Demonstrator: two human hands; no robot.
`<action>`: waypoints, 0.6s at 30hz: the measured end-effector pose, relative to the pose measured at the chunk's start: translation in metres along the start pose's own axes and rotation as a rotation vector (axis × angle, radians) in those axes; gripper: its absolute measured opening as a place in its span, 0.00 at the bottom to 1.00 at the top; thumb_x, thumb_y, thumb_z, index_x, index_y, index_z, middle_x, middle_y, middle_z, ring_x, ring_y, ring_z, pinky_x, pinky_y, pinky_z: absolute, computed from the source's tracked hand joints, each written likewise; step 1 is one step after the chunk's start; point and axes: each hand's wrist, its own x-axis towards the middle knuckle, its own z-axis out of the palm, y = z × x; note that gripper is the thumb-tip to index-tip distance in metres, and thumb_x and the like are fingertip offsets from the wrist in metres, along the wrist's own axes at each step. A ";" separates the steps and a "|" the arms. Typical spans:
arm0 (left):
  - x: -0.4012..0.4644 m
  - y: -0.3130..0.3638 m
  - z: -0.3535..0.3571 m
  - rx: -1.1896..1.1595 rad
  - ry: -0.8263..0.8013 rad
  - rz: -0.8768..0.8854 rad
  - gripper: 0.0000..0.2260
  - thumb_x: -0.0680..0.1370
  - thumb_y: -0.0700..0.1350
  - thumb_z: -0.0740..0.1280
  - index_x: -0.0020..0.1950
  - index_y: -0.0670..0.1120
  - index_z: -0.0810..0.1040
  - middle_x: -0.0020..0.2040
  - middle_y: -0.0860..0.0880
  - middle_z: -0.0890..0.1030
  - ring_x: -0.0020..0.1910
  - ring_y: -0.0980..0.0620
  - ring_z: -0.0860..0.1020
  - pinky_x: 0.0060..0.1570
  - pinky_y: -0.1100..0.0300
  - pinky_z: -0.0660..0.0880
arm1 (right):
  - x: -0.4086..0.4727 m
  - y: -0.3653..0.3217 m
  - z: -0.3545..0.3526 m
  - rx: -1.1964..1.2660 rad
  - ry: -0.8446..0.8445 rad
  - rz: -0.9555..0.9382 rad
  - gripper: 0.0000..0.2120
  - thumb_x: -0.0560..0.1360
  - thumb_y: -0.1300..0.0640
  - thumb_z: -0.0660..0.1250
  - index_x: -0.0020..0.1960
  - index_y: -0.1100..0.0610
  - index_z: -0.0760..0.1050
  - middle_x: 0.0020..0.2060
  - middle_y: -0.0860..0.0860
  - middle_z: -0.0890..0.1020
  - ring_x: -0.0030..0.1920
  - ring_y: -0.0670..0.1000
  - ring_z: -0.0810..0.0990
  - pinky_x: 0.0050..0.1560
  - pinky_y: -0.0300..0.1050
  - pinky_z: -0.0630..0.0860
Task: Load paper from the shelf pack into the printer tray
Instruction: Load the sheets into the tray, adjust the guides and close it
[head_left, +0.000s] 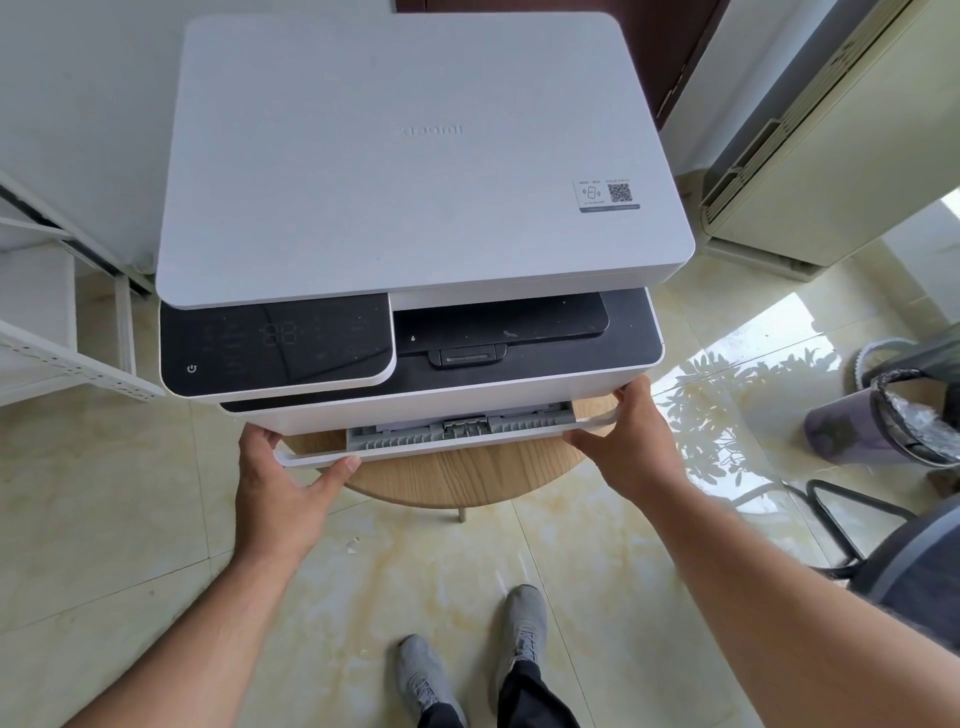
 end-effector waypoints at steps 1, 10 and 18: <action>0.000 0.001 0.000 -0.001 -0.001 0.001 0.36 0.68 0.48 0.83 0.68 0.49 0.65 0.68 0.47 0.76 0.64 0.47 0.75 0.59 0.54 0.71 | 0.000 -0.001 0.000 0.000 -0.001 0.001 0.37 0.70 0.54 0.82 0.71 0.49 0.63 0.68 0.48 0.79 0.67 0.58 0.77 0.57 0.54 0.77; -0.001 0.004 -0.001 0.003 0.004 0.008 0.36 0.68 0.48 0.83 0.68 0.48 0.66 0.67 0.46 0.76 0.62 0.47 0.75 0.58 0.53 0.73 | -0.003 -0.004 -0.001 0.007 0.007 0.002 0.39 0.70 0.54 0.82 0.72 0.49 0.62 0.70 0.48 0.78 0.69 0.58 0.77 0.60 0.58 0.79; 0.003 0.003 0.003 0.004 0.042 -0.018 0.34 0.67 0.51 0.83 0.64 0.49 0.65 0.61 0.50 0.75 0.56 0.46 0.76 0.54 0.48 0.78 | 0.000 -0.005 0.003 0.034 0.032 0.021 0.37 0.71 0.55 0.82 0.71 0.50 0.63 0.68 0.48 0.79 0.68 0.59 0.77 0.57 0.55 0.78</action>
